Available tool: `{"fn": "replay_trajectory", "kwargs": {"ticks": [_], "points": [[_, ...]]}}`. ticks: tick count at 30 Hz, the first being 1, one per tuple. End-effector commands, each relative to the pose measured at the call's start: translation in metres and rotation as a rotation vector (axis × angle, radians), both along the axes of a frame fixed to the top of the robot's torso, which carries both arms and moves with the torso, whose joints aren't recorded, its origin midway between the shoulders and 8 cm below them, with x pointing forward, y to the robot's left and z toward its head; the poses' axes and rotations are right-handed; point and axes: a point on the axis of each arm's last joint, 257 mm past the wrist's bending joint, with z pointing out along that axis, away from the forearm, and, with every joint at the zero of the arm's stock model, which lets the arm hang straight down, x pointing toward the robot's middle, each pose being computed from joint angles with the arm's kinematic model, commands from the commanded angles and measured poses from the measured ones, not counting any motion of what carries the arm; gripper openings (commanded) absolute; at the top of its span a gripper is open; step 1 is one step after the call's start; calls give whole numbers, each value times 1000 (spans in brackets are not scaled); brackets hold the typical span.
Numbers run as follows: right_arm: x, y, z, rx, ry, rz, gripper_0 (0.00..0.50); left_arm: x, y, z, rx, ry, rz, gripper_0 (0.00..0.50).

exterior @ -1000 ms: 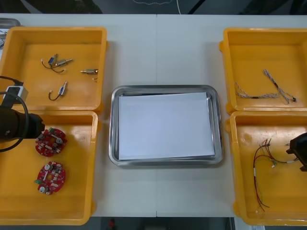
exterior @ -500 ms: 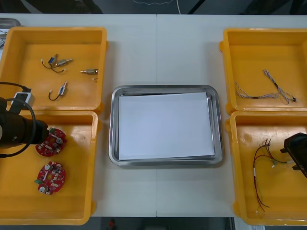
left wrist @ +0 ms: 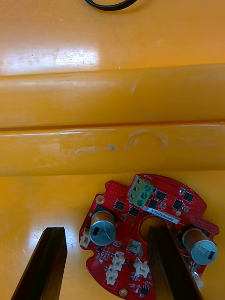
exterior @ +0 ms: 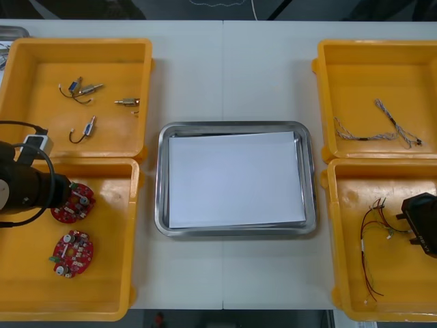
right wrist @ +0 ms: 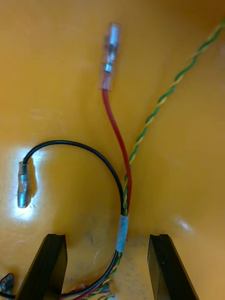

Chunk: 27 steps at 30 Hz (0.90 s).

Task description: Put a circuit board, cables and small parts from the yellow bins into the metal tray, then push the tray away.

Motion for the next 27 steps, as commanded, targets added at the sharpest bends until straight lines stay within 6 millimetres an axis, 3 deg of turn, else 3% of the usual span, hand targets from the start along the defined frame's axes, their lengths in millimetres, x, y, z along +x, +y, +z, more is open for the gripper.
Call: {"fn": "replay_trajectory", "kwargs": {"ticks": [1, 14, 16, 17, 18, 19, 22, 24, 25, 26, 27], "points": [[11, 15, 4, 58, -27, -67, 500, -6, -1, -17, 35, 16, -64, 500], [8, 18, -4, 71, -7, -77, 500, -2, -2, -25, 19, 8, -58, 500], [7, 19, -5, 72, -3, -76, 376, -2, -3, -25, 19, 6, -59, 500], [7, 19, -6, 71, -1, -75, 166, -2, -3, -26, 19, 7, -58, 500], [7, 20, -6, 73, 0, -75, 29, -2, -3, -26, 19, 7, -58, 500], [6, 20, -7, 73, 1, -75, 0, -2, -3, -26, 18, 7, -59, 500], [5, 20, -7, 75, 2, -75, 0, -2, -4, -26, 17, 5, -58, 500], [6, 18, -5, 70, -4, -74, 0, -2, -3, -25, 18, 5, -58, 307], [6, 18, -4, 71, -5, -74, 0, -2, -3, -26, 18, 7, -59, 240], [7, 17, -3, 71, -9, -75, 0, -2, -4, -26, 15, 7, -60, 120], [7, 15, 0, 68, -14, -74, 0, -2, -5, -26, 14, 8, -60, 32]]}}
